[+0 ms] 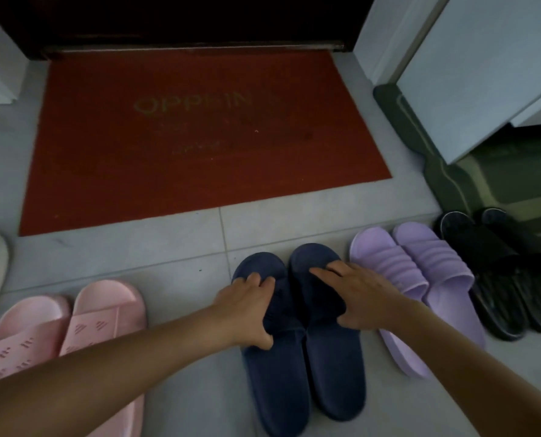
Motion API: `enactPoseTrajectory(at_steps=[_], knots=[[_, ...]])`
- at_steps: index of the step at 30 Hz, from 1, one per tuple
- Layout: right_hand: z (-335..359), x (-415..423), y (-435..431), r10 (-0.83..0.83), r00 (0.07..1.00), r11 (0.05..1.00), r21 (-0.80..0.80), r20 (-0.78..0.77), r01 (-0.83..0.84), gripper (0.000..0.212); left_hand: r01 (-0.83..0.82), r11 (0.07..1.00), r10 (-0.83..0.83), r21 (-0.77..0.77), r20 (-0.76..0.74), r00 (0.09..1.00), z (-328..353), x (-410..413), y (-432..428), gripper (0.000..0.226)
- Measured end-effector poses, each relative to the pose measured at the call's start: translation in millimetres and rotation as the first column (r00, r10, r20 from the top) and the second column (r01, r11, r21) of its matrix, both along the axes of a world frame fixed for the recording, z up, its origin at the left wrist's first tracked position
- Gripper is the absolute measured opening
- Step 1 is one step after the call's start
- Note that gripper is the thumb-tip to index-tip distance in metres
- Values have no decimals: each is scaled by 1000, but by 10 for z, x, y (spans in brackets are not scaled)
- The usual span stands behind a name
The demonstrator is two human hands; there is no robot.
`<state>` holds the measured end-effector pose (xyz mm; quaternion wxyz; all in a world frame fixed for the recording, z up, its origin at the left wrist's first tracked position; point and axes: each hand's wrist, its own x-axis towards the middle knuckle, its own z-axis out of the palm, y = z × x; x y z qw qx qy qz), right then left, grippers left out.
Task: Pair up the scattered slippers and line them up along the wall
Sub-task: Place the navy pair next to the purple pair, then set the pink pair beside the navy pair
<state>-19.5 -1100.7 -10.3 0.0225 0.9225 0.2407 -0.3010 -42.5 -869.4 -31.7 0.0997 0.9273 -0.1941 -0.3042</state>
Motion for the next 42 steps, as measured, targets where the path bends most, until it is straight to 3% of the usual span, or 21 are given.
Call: enactPoseTrajectory(at_steps=[14, 28, 33, 36, 39, 42], knots=[[-50, 69, -221, -12, 1000, 1000, 2, -10, 12, 93, -27, 1000, 27, -7, -19, 999, -37, 7, -176, 78], [-37, 82, -199, 29, 1000, 997, -70, 12, -28, 93, -25, 1000, 25, -13, -5, 1000, -79, -27, -198, 103], [80, 34, 77, -27, 999, 973, -230, -32, 19, 116, -59, 995, 51, -81, -100, 994, -2, -8, 5, 122], [238, 59, 554, 7, 997, 995, -102, -80, -16, 122, -98, 988, 90, -123, -70, 994, 101, -7, 405, 110], [378, 73, 1145, 115, 986, 989, 108, -124, -102, 108, -171, 984, 168, -55, -54, 984, 169, -68, 989, 103], [453, 64, 1691, 226, 954, 963, 194, -197, -188, 95, -255, 966, 256, 40, -9, 967, 197, -232, 1659, 107]])
